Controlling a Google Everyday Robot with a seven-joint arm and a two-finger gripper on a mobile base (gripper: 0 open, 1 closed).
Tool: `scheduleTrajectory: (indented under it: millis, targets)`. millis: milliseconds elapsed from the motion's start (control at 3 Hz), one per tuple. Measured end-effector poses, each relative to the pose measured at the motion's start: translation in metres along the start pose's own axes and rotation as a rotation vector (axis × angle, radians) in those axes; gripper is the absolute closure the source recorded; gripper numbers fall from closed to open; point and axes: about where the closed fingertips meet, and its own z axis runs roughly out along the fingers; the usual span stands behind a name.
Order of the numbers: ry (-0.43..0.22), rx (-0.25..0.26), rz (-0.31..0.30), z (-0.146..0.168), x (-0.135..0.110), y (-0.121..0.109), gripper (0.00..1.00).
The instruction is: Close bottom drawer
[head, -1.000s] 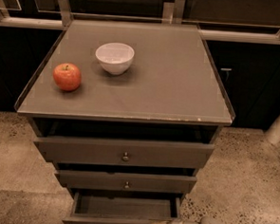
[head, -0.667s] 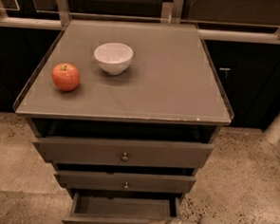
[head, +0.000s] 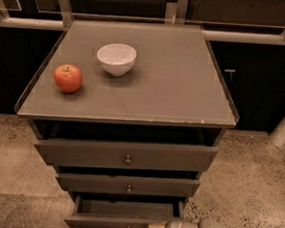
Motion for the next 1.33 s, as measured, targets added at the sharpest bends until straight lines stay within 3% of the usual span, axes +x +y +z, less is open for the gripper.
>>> scheduleTrajectory:
  millis: [333,1000,1333]
  targets:
    - [0.05,0.064,0.046,0.005,0.034,-0.013,1.0]
    - [0.02,0.063,0.04,0.014,0.025,-0.013,1.0]
    - [-0.04,0.063,0.012,0.024,0.007,-0.013,1.0]
